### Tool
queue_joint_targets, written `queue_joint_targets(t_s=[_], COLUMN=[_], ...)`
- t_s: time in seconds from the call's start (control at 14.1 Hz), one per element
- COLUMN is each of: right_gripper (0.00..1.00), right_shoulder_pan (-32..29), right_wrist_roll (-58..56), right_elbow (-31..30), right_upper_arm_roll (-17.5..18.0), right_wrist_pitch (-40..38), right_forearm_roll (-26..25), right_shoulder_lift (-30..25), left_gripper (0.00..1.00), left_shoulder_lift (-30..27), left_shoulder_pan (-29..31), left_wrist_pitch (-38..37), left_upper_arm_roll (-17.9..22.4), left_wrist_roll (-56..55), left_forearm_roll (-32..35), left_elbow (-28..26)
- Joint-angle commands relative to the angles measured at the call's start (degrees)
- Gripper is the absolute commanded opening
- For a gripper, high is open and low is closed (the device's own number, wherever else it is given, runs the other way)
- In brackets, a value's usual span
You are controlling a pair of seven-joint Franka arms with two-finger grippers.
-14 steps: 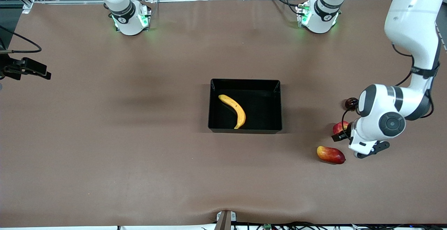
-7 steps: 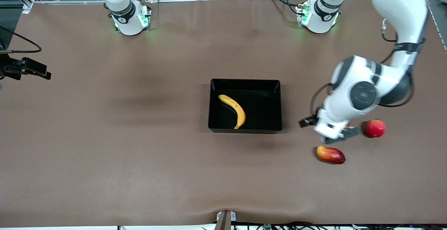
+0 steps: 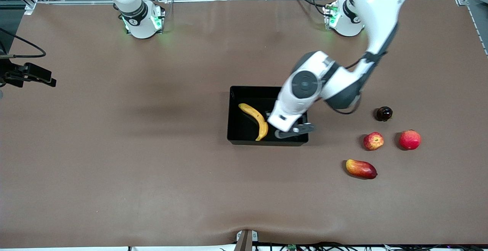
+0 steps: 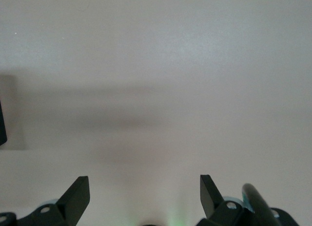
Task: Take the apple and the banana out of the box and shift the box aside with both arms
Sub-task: 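Reach the left gripper into the box and grasp the yellow banana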
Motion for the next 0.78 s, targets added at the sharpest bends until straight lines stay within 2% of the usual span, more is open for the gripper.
queue_joint_targets(t_s=[0.0, 0.14, 0.5, 0.64, 0.71], right_gripper=[1.00, 1.00, 1.00, 1.00, 1.00], right_shoulder_pan=[0.03, -0.32, -0.32, -0.23, -0.32], right_wrist_roll=[0.40, 0.40, -0.13, -0.13, -0.31], right_elbow=[0.59, 0.50, 0.94, 0.94, 0.85], right_upper_arm_roll=[0.28, 0.28, 0.28, 0.28, 0.28], right_wrist_pitch=[-0.16, -0.16, -0.25, -0.42, -0.42], right_forearm_roll=[-0.55, -0.46, -0.46, -0.38, -0.38], right_shoulder_lift=[0.18, 0.36, 0.88, 0.88, 0.97], left_gripper=[1.00, 1.00, 1.00, 0.97, 0.61], left_shoulder_lift=[5.17, 7.80, 13.34, 14.66, 15.19], left_shoulder_pan=[-4.18, -6.99, -15.78, -17.11, -17.11], left_wrist_pitch=[4.52, 9.01, 16.84, 18.60, 19.13], left_upper_arm_roll=[2.24, 3.56, 11.82, 12.88, 12.89], left_wrist_roll=[-1.82, -2.08, -3.49, -2.45, -2.44], left_forearm_roll=[2.59, 2.68, 2.59, 2.76, 2.76], left_elbow=[3.54, 3.62, 4.24, 4.33, 4.33])
